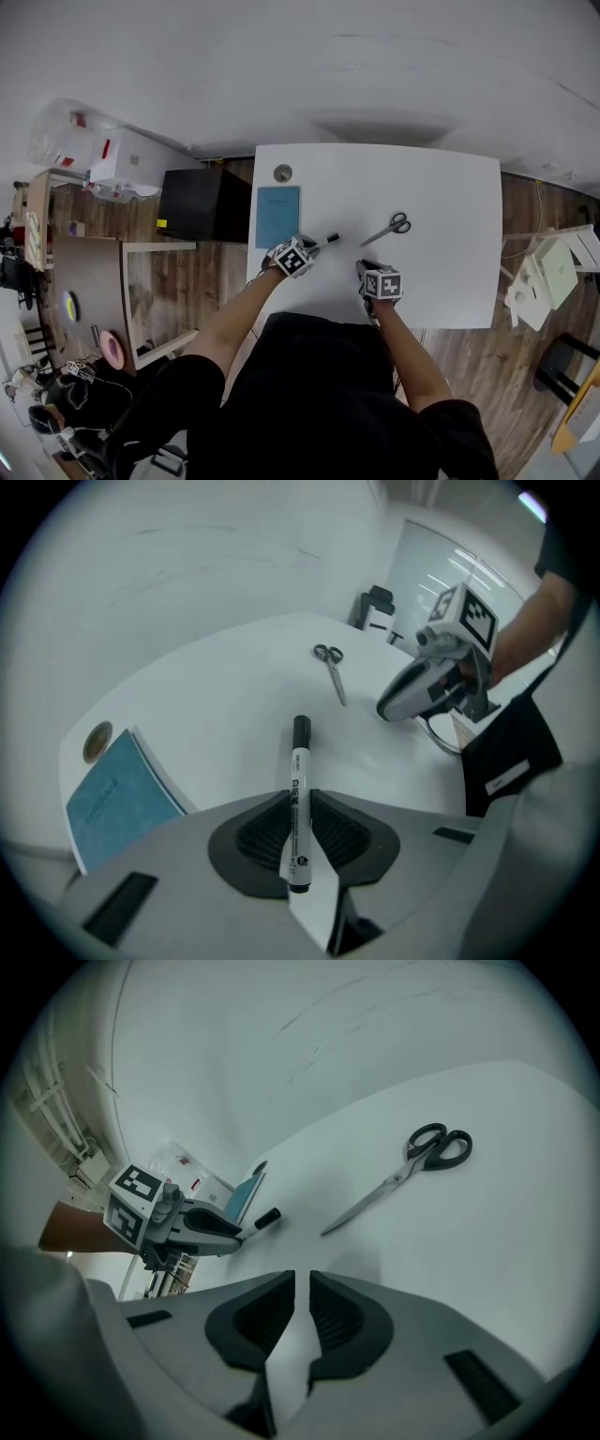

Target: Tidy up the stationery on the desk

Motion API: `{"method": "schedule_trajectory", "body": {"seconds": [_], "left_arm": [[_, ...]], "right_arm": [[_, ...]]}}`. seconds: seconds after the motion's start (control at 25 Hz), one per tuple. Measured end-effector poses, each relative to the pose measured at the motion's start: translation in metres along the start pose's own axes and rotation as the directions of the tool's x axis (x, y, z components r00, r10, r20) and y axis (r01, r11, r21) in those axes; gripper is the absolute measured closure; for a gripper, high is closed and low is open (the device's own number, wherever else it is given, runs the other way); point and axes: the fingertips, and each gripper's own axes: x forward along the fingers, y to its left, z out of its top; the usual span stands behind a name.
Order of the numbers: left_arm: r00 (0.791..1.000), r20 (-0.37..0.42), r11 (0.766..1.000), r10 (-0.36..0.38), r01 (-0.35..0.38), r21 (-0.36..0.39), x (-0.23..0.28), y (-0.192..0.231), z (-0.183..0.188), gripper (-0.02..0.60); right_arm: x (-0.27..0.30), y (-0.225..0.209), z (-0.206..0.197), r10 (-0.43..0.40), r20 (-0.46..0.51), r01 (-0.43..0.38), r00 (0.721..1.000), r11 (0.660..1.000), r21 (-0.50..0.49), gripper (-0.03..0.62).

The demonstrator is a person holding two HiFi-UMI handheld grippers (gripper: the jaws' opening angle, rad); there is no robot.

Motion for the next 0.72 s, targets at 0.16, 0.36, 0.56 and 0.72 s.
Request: {"method": "schedule_trajectory", "body": {"seconds": [0.16,0.36,0.56,0.72], "left_arm": [[0.991,0.128,0.966,0.042,-0.008,-0.257,-0.016,0.015,0.027,0.506],[0.969,0.208,0.812,0.134,0.013,-0.583,-0.027,0.040,0.027,0.506],[0.956,0.173,0.706,0.236,-0.046,-0.706,-0.028,0.060,0.018,0.506],[0.952,0.132,0.620,0.277,-0.073,-0.781,-0.025,0.071,0.010,0.506]], "right_arm": [[-0.003,-0.005,0.004,-0.010,0.002,0.010,1.000,0.999,-0.043,0.528],[-0.006,0.014,0.014,0.029,0.009,-0.028,1.000,0.990,-0.136,0.528],[0.002,0.030,0.021,0.081,-0.011,-0.081,0.997,0.985,-0.153,0.528],[0.009,0.044,0.025,0.099,-0.033,-0.103,0.995,0.980,-0.171,0.528]]}}
